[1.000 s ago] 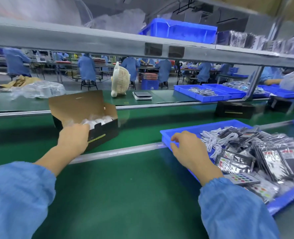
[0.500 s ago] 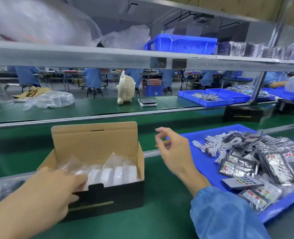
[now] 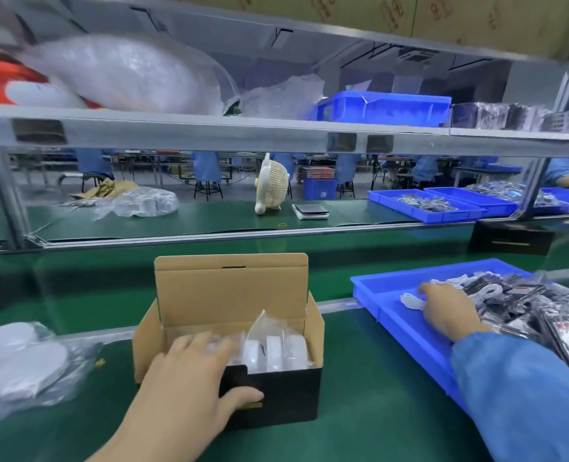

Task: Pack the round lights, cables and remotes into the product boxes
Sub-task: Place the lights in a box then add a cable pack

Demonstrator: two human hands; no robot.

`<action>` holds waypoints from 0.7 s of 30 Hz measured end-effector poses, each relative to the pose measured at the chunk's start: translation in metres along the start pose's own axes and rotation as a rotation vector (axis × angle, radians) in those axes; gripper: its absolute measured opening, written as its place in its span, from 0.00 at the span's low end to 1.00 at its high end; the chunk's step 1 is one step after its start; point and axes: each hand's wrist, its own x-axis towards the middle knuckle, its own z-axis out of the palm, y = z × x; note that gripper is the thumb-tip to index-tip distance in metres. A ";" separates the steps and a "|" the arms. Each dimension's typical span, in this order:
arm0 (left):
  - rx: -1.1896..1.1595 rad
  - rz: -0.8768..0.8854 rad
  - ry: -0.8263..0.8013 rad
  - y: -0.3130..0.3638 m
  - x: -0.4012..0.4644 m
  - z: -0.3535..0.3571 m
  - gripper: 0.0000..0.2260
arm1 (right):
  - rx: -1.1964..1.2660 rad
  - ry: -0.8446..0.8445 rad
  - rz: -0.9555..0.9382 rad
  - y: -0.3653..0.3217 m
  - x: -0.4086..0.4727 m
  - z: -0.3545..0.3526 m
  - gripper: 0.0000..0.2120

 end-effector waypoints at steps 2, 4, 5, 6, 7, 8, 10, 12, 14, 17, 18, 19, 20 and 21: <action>-0.006 0.001 0.017 0.002 -0.004 0.005 0.32 | 0.017 -0.073 0.009 -0.004 -0.002 0.000 0.16; 0.000 -0.005 0.026 0.006 -0.006 0.007 0.30 | 0.010 -0.153 0.002 -0.006 -0.002 0.000 0.16; -0.001 -0.002 0.039 0.009 -0.007 0.007 0.30 | 0.024 -0.163 -0.009 -0.006 -0.001 -0.001 0.14; -0.014 0.002 0.050 0.010 -0.009 0.007 0.29 | 0.052 -0.164 -0.013 -0.006 0.000 0.000 0.13; -0.034 0.003 0.063 0.010 -0.009 0.007 0.29 | 0.082 -0.155 -0.010 -0.005 -0.001 0.001 0.12; -0.049 -0.003 0.058 0.010 -0.010 0.005 0.29 | 0.117 -0.154 0.001 -0.005 -0.003 0.001 0.12; -0.071 -0.014 0.058 0.013 -0.010 0.002 0.29 | 0.201 -0.137 0.041 -0.004 -0.006 -0.002 0.11; -0.018 -0.005 0.055 0.017 -0.011 0.000 0.28 | 0.385 -0.043 0.095 -0.009 -0.010 -0.019 0.15; 0.030 0.006 0.013 0.024 -0.010 -0.003 0.27 | 0.781 0.082 0.165 -0.020 -0.020 -0.052 0.16; 0.111 0.000 -0.064 0.041 -0.004 -0.001 0.27 | 1.482 0.222 -0.015 -0.061 -0.060 -0.114 0.08; 0.103 -0.017 -0.107 0.049 -0.003 -0.002 0.27 | 1.604 0.260 -0.161 -0.081 -0.083 -0.132 0.07; 0.115 -0.025 -0.154 0.058 -0.001 0.002 0.27 | 1.624 0.296 -0.315 -0.101 -0.107 -0.147 0.06; 0.128 -0.023 -0.220 0.069 0.000 -0.003 0.29 | 1.547 0.338 -0.461 -0.121 -0.127 -0.157 0.06; 0.135 -0.003 -0.224 0.077 0.001 -0.009 0.30 | 1.386 0.364 -0.591 -0.141 -0.142 -0.162 0.06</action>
